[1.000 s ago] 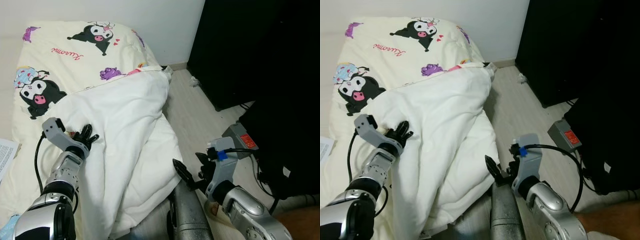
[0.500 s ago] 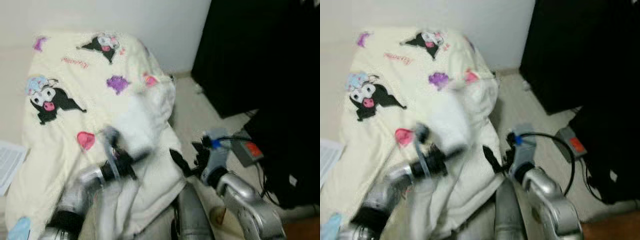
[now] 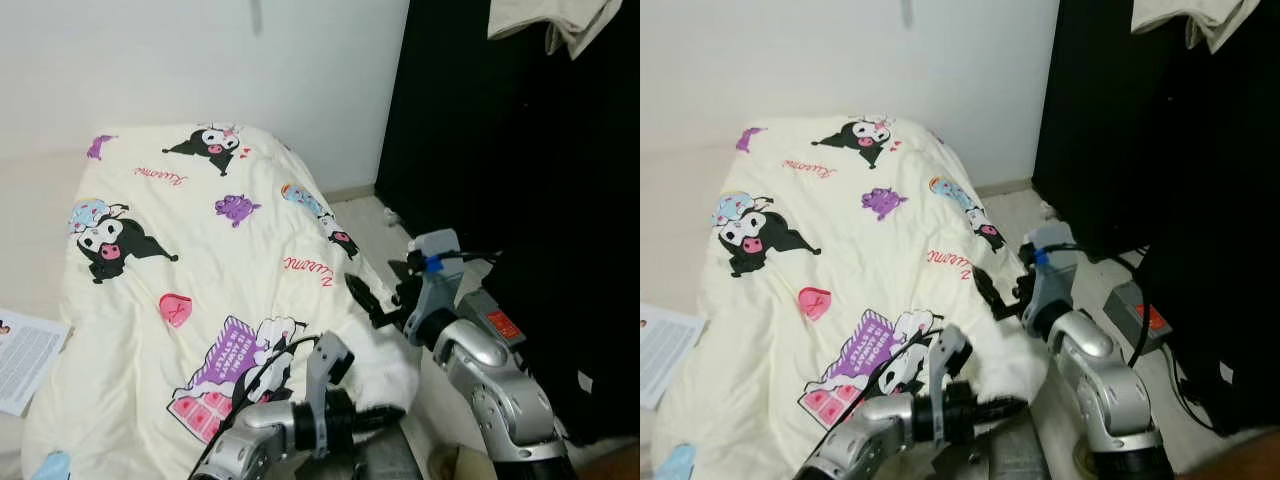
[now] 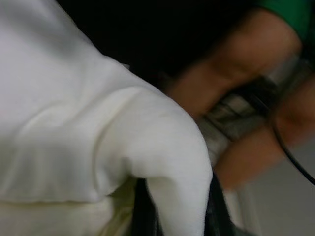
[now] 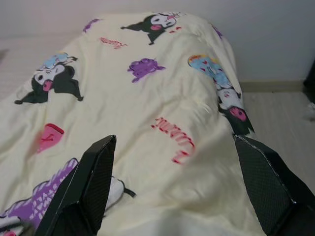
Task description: Clean up the room
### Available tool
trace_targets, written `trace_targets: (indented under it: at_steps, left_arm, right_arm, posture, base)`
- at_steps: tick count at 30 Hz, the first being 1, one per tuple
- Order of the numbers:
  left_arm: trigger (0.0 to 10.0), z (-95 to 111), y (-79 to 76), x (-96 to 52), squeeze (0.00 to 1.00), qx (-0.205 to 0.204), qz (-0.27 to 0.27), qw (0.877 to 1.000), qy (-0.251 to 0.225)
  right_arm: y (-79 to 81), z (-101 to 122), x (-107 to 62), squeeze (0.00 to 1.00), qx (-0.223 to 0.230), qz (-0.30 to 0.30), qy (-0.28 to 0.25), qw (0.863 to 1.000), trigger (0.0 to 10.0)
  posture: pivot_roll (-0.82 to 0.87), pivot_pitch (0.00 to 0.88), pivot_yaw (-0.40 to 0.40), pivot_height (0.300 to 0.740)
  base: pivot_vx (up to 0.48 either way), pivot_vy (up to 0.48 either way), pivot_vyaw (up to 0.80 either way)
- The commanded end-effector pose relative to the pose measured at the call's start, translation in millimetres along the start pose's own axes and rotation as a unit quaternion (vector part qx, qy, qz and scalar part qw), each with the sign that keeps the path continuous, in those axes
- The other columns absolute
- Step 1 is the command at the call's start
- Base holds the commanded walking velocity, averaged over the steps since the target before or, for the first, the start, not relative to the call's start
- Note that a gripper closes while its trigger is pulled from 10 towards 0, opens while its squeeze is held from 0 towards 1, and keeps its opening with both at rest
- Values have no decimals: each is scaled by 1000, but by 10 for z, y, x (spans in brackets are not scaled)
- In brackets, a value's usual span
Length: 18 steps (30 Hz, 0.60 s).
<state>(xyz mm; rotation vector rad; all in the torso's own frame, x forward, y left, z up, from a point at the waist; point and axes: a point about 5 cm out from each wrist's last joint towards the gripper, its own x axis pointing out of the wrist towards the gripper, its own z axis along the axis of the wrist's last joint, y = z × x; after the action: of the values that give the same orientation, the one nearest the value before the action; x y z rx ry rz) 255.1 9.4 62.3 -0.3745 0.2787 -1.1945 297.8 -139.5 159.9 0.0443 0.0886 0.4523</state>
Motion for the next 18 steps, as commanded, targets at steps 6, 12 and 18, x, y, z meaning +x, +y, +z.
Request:
trace_targets:
  at_steps: [6,12,18]
  left_arm:
    - [10000,84,-50,129,1000,-20,-13,1000,-12]
    - [10000,51,-221,-150,1000,-13,-174,983,59]
    - [10000,60,-173,-548,1000,-29,-221,969,107]
  right_arm:
    - [-2,25,70,0,-11,3,-12,1000,10000]
    - [-77,57,87,0,-22,-3,-18,1000,10000]
    - [-90,70,135,0,-22,-2,-24,999,10000]
  posture:
    - [-265,37,34,550]
    - [-261,12,37,550]
    - [-248,0,39,550]
  base:
    - [0,0,0]
    - [0,0,0]
    - [0,0,0]
